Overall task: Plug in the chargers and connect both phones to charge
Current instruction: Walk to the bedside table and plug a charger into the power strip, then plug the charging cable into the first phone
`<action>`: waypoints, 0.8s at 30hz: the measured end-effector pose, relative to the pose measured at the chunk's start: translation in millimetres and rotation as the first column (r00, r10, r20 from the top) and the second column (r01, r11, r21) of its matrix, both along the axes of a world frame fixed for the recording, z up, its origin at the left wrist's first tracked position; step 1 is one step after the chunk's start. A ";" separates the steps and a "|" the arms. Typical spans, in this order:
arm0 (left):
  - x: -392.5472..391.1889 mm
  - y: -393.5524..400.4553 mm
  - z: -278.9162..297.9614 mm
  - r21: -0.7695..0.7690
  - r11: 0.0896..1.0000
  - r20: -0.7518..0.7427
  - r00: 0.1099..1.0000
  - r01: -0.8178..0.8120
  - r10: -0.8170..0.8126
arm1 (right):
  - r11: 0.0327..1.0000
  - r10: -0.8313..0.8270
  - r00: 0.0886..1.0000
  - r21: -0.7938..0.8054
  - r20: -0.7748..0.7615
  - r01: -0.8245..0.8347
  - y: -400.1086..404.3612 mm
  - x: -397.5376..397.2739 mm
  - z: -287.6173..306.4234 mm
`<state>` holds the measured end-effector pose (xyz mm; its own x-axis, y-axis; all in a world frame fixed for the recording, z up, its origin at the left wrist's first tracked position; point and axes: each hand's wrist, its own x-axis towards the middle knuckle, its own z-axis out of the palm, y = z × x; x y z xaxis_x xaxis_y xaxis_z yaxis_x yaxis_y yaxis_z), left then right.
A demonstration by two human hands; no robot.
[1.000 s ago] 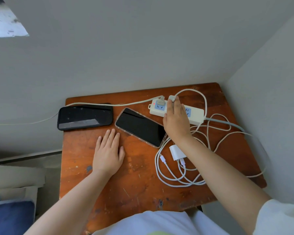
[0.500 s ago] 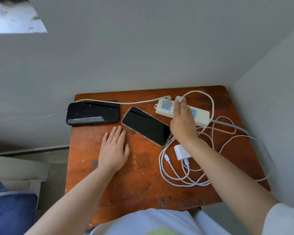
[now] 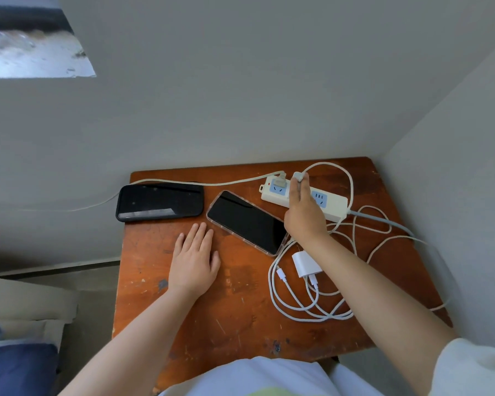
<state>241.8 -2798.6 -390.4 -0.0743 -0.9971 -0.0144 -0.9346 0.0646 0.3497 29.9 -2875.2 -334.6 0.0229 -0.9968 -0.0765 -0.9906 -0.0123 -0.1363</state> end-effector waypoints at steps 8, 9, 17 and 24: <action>22.0 1.3 12.6 0.052 0.998 0.001 1.000 0.026 -0.026 | 0.999 0.028 0.977 -0.047 0.210 -0.018 34.6 34.2 1.0; 38.3 1.7 18.5 0.057 0.998 0.008 1.000 0.009 -0.009 | 0.998 0.064 0.965 -0.037 0.254 -0.056 41.2 47.9 -1.2; 61.2 -33.1 31.0 0.008 0.995 0.092 0.991 -0.101 0.100 | 0.899 0.429 0.843 -0.063 0.326 -0.433 89.6 65.1 -23.0; 80.5 -61.3 34.5 0.185 0.974 0.258 0.963 -0.134 0.083 | 0.859 0.505 0.858 0.041 0.091 -0.510 96.5 82.6 -51.6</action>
<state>322.4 -2859.9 -355.9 0.0653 -0.9740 -0.2171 -0.9907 -0.0893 0.1026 112.6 -2778.7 -386.2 0.5321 -0.8389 -0.1146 -0.8362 -0.4994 -0.2265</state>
